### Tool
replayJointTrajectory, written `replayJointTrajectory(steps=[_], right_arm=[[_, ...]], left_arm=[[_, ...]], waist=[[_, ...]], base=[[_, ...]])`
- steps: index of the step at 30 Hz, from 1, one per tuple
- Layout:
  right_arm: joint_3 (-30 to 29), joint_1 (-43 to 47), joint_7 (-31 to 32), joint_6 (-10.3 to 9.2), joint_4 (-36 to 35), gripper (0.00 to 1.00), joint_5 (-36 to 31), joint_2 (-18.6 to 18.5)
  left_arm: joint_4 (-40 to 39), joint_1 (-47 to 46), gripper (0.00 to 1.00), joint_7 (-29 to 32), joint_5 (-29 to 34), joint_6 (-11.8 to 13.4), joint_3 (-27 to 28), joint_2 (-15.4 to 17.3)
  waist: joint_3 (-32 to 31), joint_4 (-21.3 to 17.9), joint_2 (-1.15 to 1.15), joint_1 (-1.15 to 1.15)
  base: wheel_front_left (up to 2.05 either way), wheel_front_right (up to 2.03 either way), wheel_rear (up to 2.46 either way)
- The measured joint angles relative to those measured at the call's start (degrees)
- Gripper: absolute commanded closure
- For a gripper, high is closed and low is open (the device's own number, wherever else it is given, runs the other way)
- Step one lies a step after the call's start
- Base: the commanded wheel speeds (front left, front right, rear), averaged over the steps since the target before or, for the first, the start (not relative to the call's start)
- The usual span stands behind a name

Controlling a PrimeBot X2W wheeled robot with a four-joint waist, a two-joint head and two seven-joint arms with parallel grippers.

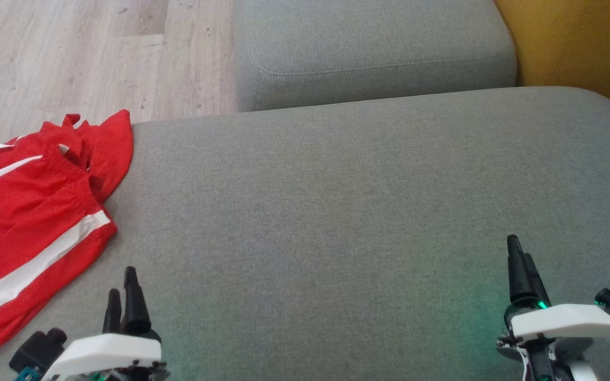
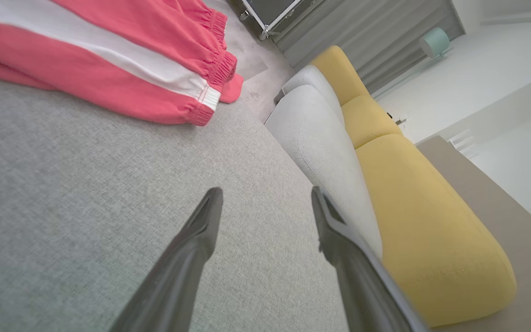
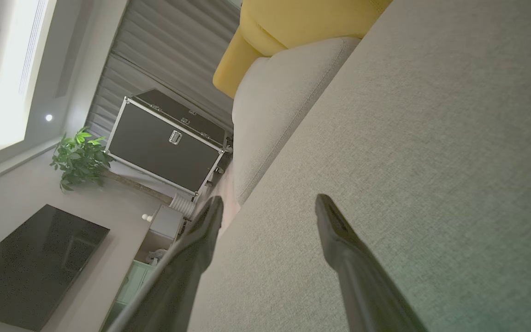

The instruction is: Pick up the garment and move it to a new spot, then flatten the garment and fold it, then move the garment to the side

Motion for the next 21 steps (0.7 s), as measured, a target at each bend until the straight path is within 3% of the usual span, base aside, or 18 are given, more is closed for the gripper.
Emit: replayJointTrajectory(steps=[21], right_arm=[[1.38,0.10,-3.46,0.00,-2.44,0.00,-16.04,-0.02]], left_arm=[[-1.82,0.87,0.00,-3.48,14.59,1.99,-3.10,0.64]], waist=[[-1.04,-0.26,0.00,0.00]], base=[[0.00,0.00,0.00]])
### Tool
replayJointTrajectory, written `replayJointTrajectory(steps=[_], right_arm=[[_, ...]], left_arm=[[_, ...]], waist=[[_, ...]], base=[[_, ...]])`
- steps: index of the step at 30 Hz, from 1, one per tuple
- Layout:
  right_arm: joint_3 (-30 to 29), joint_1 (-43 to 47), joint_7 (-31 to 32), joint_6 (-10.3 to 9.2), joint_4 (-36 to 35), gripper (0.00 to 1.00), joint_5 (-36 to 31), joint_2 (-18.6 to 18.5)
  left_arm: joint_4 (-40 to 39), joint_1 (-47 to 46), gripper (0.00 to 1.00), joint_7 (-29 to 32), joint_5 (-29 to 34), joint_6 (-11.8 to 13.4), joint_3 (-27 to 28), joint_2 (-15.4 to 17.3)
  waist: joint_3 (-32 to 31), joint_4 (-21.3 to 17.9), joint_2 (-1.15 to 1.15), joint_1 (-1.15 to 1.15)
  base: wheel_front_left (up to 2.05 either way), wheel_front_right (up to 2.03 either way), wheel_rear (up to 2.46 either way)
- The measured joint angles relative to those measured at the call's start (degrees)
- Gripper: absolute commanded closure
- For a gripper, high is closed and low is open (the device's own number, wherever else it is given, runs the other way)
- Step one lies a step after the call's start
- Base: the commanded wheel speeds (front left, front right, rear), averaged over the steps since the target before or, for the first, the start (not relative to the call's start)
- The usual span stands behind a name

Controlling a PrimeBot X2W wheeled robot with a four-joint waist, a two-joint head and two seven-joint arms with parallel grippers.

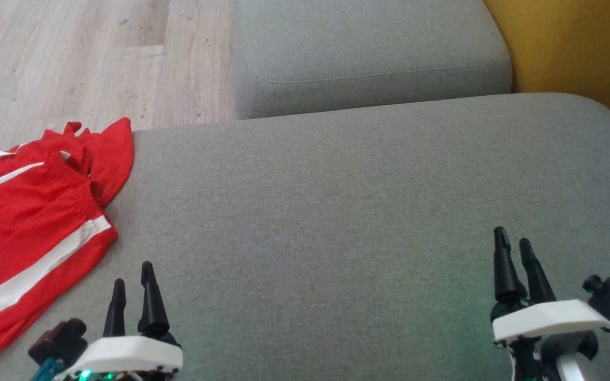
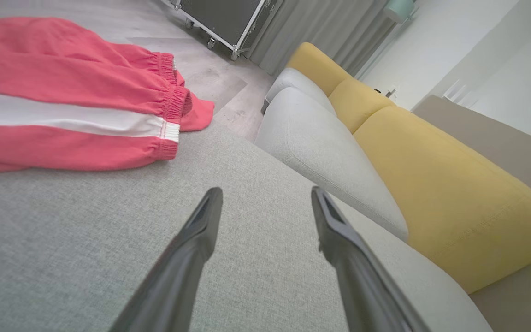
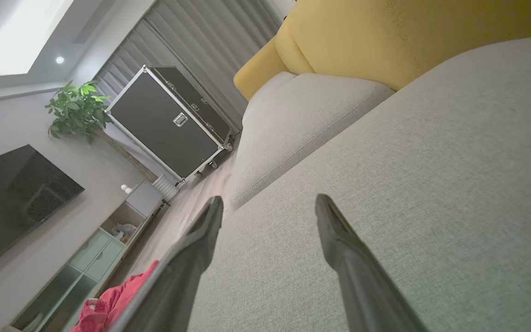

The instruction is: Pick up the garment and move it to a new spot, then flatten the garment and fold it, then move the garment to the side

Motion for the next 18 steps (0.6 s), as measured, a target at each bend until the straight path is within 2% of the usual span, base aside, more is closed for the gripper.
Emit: replayJointTrajectory(steps=[10,18], right_arm=[[1.60,0.16,-1.60,0.00,-0.05,0.00,-8.14,-0.03],[2.25,1.03,-2.90,0.00,-0.01,0.00,-13.89,-0.04]], left_arm=[[-0.56,0.30,0.00,-1.59,7.56,1.93,-1.77,0.49],[-1.33,1.26,0.00,-2.89,12.93,2.52,-3.05,1.08]], waist=[[-0.83,-0.06,0.00,0.00],[-1.37,-0.23,0.00,0.00]], base=[[0.00,0.00,0.00],[0.00,0.00,0.00]])
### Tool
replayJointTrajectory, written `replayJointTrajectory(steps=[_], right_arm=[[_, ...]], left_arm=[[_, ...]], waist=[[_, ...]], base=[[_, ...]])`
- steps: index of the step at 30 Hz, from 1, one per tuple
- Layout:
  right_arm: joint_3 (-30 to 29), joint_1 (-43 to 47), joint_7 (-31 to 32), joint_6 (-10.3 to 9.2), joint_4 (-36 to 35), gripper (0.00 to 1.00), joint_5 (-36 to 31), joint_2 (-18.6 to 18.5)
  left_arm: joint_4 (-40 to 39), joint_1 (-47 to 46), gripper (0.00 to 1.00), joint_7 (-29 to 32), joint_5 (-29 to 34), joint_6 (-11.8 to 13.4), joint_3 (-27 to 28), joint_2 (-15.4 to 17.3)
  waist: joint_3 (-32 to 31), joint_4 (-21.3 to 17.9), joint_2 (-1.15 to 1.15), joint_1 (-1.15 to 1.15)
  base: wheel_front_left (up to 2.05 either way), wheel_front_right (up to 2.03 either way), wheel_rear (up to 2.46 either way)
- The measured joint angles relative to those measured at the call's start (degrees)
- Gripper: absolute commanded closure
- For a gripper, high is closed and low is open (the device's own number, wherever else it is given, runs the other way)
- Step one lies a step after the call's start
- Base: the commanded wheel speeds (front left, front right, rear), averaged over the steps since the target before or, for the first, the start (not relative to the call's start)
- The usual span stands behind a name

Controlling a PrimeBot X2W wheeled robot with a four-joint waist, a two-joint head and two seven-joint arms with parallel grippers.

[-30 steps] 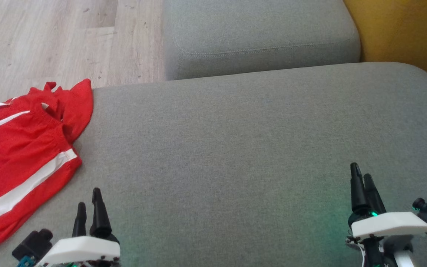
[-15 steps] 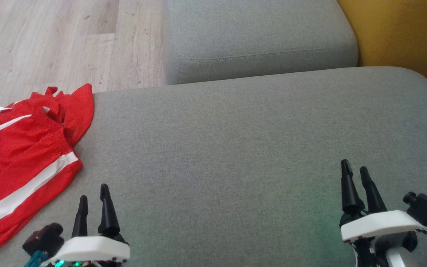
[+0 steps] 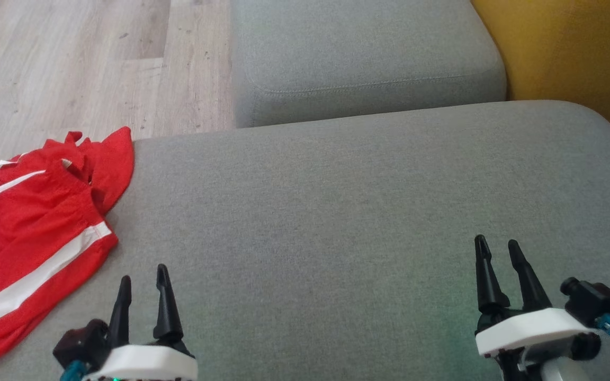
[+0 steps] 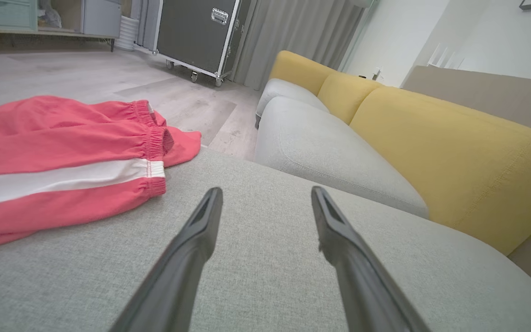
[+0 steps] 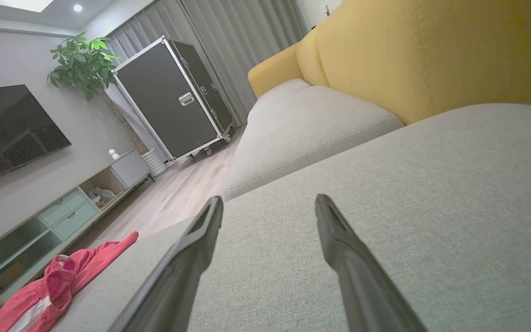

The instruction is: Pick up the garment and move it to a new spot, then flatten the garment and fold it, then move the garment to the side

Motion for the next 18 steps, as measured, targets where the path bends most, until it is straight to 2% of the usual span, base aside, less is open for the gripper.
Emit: replayJointTrajectory(steps=[18], right_arm=[[0.41,0.55,-2.93,0.00,0.35,0.00,-10.66,-0.03]], left_arm=[[0.22,2.00,0.00,-2.99,11.96,0.49,-0.29,0.22]], waist=[[-1.52,-0.38,0.00,-0.01]], base=[[0.00,0.00,0.00]])
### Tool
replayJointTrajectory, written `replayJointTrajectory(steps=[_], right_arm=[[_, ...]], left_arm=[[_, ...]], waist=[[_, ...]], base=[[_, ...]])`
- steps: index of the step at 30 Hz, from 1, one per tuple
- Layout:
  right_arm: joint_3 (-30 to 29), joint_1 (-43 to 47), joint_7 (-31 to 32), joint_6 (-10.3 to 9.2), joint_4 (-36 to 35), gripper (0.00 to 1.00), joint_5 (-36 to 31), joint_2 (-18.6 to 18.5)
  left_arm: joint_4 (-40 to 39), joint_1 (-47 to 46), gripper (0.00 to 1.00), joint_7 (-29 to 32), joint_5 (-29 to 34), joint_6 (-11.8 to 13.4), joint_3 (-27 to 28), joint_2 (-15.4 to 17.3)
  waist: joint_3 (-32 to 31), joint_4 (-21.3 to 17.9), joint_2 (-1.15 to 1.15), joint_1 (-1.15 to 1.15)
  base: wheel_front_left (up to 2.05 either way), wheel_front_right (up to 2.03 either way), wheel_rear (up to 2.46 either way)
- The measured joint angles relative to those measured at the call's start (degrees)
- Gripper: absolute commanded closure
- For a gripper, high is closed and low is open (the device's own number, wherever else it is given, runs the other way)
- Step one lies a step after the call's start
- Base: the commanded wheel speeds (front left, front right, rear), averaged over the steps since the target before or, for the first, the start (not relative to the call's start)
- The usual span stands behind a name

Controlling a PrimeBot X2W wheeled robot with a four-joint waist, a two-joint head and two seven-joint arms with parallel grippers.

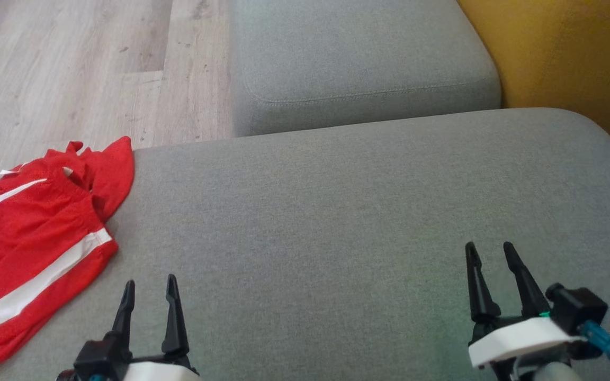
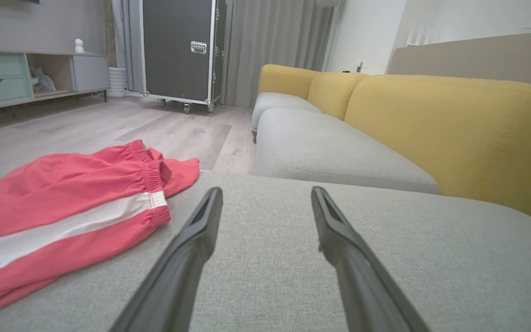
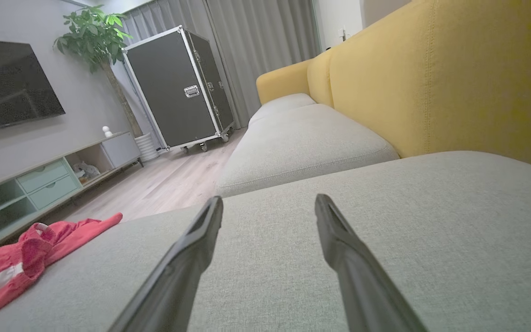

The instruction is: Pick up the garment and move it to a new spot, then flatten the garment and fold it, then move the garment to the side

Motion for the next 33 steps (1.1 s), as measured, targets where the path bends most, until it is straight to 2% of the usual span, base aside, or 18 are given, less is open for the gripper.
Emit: replayJointTrajectory(steps=[20,33], right_arm=[[1.15,0.86,-3.33,0.00,0.40,0.00,-12.41,-0.02],[1.31,0.86,-3.33,0.00,0.55,0.00,-12.83,-0.03]], left_arm=[[-0.52,0.71,0.00,-3.33,15.26,1.03,-0.36,-0.04],[-0.41,1.09,0.00,-3.33,15.81,1.02,-0.19,-0.11]], waist=[[-0.83,-0.42,0.00,0.01],[-0.54,-0.50,0.00,0.01]], base=[[0.00,0.00,0.00],[0.00,0.00,0.00]])
